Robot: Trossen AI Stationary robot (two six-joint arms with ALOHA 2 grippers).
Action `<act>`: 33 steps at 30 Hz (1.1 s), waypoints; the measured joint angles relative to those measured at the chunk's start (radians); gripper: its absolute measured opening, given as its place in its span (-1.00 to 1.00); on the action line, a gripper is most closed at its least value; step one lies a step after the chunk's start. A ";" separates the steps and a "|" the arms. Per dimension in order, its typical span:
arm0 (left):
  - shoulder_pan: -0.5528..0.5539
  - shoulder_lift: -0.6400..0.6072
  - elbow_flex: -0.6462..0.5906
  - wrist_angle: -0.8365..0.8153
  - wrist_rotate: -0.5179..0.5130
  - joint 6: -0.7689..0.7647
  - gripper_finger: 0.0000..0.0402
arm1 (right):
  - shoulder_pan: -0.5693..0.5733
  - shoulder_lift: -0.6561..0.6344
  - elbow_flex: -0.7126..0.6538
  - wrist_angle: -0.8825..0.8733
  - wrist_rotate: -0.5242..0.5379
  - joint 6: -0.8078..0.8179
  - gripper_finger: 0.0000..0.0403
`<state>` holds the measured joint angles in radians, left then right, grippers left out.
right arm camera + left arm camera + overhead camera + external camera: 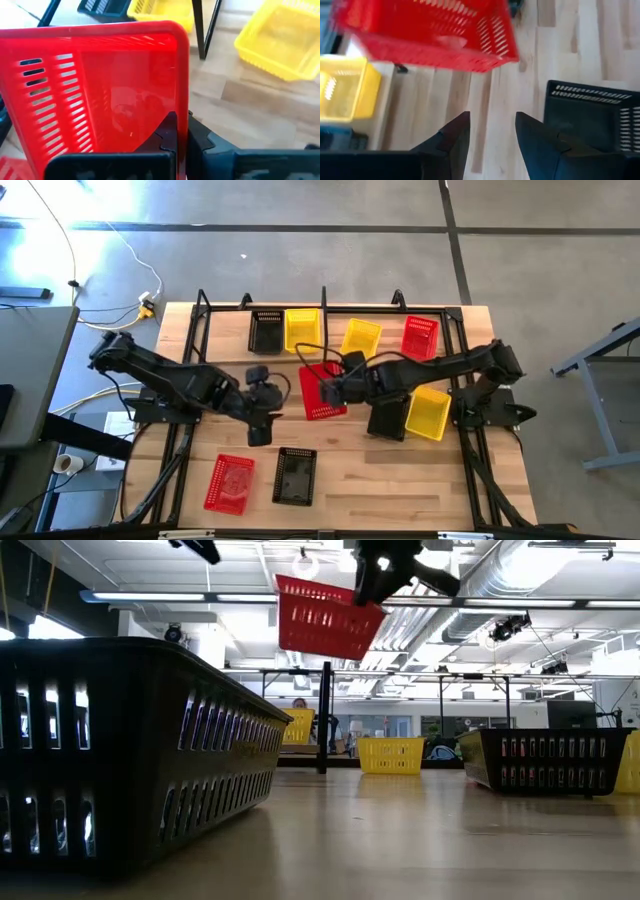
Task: Stack baskets on shelf by color
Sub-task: Put the bottom right red bin on the shelf
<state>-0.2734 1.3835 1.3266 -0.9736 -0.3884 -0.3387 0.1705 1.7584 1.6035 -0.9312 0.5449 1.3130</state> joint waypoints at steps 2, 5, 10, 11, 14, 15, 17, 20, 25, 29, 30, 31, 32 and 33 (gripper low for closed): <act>-0.016 0.020 0.000 0.033 -0.040 0.035 -0.27 | -0.016 0.000 0.000 0.019 0.000 -0.024 -1.00; -0.034 0.039 0.000 0.069 -0.078 0.091 -0.27 | -0.037 0.000 0.000 0.045 -0.001 -0.039 -1.00; -0.049 0.068 0.000 0.149 -0.137 0.160 -0.27 | -0.063 0.000 0.000 0.083 -0.003 -0.062 -1.00; -0.050 0.072 0.001 0.172 -0.148 0.175 -0.27 | -0.067 0.000 0.000 0.094 -0.003 -0.065 -1.00; -0.050 0.086 0.000 0.205 -0.152 0.229 -0.27 | -0.078 0.000 0.000 0.133 -0.003 -0.082 -1.00; -0.050 0.093 0.001 0.223 -0.153 0.244 -0.27 | -0.080 0.000 0.000 0.144 -0.004 -0.090 -1.00; -0.049 0.101 0.000 0.232 -0.163 0.270 -0.27 | -0.083 0.000 0.000 0.165 -0.007 -0.092 -1.00; -0.048 0.115 0.001 0.238 -0.193 0.302 -0.27 | -0.086 0.000 0.000 0.182 -0.012 -0.108 -1.00; -0.046 0.136 0.001 0.227 -0.241 0.313 -0.27 | -0.086 0.000 0.000 0.207 -0.026 -0.115 -1.00; -0.040 0.148 0.000 0.204 -0.242 0.327 -0.27 | -0.086 0.000 0.000 0.215 -0.030 -0.121 -1.00; -0.035 0.149 0.000 0.202 -0.247 0.327 -0.27 | -0.085 0.000 0.000 0.218 -0.038 -0.126 -1.00; -0.029 0.153 0.002 0.204 -0.249 0.326 -0.27 | -0.085 0.000 0.000 0.219 -0.048 -0.128 -1.00; -0.024 0.156 0.002 0.196 -0.247 0.326 -0.27 | -0.084 0.000 0.000 0.221 -0.053 -0.128 -1.00; -0.020 0.158 0.000 0.180 -0.247 0.326 -0.27 | -0.081 0.000 0.000 0.226 -0.053 -0.128 -1.00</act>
<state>-0.2933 1.5419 1.3268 -0.7936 -0.6354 -0.0131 0.0891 1.7584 1.6032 -0.7050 0.4917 1.1847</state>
